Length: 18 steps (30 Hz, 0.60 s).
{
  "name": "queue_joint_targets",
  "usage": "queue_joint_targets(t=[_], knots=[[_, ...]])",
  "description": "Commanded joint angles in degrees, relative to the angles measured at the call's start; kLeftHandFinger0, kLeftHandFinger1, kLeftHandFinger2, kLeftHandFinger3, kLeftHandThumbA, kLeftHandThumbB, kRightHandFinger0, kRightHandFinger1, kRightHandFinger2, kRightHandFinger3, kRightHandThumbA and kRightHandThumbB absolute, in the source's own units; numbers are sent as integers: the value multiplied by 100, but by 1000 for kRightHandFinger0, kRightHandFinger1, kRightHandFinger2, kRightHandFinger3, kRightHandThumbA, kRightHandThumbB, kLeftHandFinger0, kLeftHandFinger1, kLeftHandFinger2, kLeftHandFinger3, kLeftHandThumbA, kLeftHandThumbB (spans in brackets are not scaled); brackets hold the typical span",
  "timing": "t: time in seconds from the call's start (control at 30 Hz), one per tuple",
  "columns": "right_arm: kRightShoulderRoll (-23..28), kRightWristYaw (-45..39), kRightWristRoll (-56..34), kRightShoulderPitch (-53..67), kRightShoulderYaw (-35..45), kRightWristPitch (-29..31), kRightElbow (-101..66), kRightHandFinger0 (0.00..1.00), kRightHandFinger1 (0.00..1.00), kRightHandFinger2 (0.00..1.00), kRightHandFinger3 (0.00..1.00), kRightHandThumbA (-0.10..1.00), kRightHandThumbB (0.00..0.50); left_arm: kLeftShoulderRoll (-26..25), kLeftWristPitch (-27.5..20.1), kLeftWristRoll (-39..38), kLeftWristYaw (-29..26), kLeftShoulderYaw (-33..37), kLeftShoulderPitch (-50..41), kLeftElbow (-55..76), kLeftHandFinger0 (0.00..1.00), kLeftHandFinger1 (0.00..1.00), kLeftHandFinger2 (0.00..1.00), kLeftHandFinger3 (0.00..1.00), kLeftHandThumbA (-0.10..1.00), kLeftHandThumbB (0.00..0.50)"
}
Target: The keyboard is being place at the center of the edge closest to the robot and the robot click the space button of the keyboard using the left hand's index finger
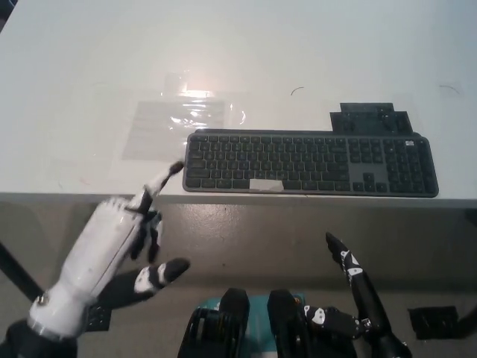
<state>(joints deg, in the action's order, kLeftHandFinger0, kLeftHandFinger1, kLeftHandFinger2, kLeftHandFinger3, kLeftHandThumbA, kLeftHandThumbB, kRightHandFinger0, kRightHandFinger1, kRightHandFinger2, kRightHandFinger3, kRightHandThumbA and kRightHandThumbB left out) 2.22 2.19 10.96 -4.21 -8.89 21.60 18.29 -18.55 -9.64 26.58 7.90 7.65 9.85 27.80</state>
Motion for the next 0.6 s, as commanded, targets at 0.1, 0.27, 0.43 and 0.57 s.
queue_joint_targets(t=[0.1, 0.27, 0.43, 0.57], knots=[[-5, 82, 150, -193, -32, 532, -19, 1000, 1000, 1000, 1000, 1000, 359, 59, 720, 801, 825, 442, 911, -259, 0, 0, 0, 1000, 1000, 465], [-11, 17, 115, -209, -22, 466, -94, 1000, 1000, 1000, 1000, 1000, 361, 220, 938, 1095, 962, 804, 1426, -1056, 0, 0, 0, 1000, 1000, 438], [3, 5, 122, -246, -16, 461, -117, 1000, 1000, 1000, 1000, 1000, 361, 445, 1055, 1469, 847, 1147, 1856, -2112, 6, 53, 48, 1000, 1000, 416], [4, -30, 100, -245, -21, 382, -202, 1000, 1000, 1000, 1000, 1000, 368, 549, 1153, 1475, 872, 1267, 2076, -2672, 24, 194, 167, 1000, 1000, 422]])
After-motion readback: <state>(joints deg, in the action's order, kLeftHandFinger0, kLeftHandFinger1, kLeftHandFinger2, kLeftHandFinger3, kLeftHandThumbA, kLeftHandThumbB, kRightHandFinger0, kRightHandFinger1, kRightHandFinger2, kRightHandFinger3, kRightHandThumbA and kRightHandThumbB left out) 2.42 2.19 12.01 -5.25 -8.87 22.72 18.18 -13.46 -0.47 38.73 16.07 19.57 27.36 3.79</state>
